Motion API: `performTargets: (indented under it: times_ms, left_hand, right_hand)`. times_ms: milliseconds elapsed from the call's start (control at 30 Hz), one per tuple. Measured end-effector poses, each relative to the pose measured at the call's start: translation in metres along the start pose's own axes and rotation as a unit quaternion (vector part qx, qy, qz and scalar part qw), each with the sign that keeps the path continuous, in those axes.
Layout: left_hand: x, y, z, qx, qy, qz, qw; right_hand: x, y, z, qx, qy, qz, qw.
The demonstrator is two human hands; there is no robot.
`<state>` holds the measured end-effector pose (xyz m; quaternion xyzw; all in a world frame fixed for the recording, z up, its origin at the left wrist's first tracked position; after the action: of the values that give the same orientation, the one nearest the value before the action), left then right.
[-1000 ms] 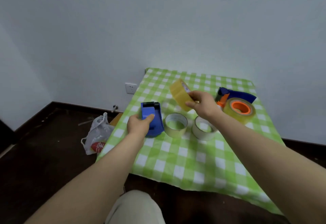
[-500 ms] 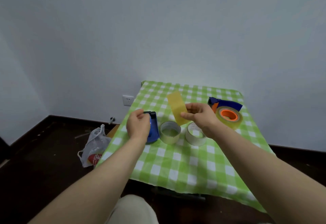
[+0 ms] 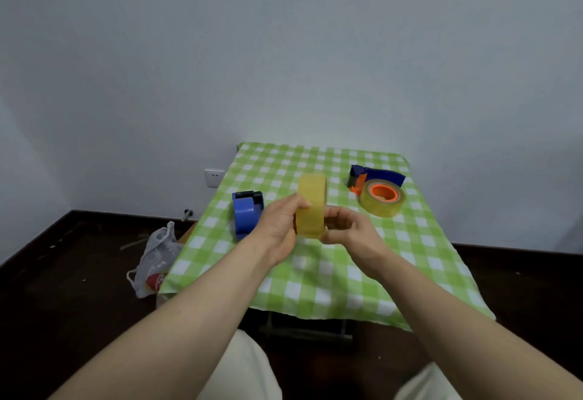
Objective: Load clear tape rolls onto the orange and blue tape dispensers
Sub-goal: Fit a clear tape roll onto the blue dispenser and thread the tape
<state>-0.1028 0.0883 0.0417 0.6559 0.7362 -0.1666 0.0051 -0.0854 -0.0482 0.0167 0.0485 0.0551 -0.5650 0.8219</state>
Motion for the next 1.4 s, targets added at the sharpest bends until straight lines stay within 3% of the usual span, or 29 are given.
performTargets:
  times_ms: [67, 167, 233, 467, 733, 1100, 1400]
  left_hand:
    - [-0.001, -0.006, 0.006, -0.022, 0.039, 0.021, 0.999]
    - [-0.001, -0.015, 0.013, -0.034, 0.086, 0.044, 0.995]
    - [-0.001, -0.018, 0.017, -0.034, 0.102, 0.040, 0.993]
    - [-0.001, -0.018, 0.018, -0.011, 0.063, -0.005, 0.998]
    - [-0.008, -0.012, 0.013, -0.007, 0.059, -0.033, 0.998]
    - [-0.011, -0.019, 0.017, -0.045, 0.113, 0.013, 0.993]
    - [-0.008, -0.017, 0.017, -0.013, 0.074, -0.017, 0.997]
  right_hand:
    - [0.002, 0.001, 0.005, -0.045, 0.082, 0.004, 0.996]
    - [0.006, 0.004, 0.010, -0.068, 0.168, -0.054, 0.982]
    - [0.008, 0.003, 0.010, -0.060, 0.165, -0.066, 0.982]
    - [0.002, -0.012, 0.005, -0.027, 0.086, 0.041, 0.995]
    - [0.002, -0.014, 0.005, -0.001, 0.017, 0.036, 0.999]
    - [0.007, -0.005, 0.015, -0.069, 0.189, -0.066, 0.977]
    - [0.004, -0.004, 0.010, -0.030, 0.139, -0.032, 0.989]
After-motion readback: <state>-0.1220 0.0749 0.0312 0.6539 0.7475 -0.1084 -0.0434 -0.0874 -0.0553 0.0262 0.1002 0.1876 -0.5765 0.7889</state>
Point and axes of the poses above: each hand's wrist, its own y-axis towards the middle knuckle, its own x-axis out of the back of the hand, z = x × y, the point moved 1 cm from there along y, towards the middle knuckle, and after that the axes turned 9 degrees about y, right-handed, at the moved point
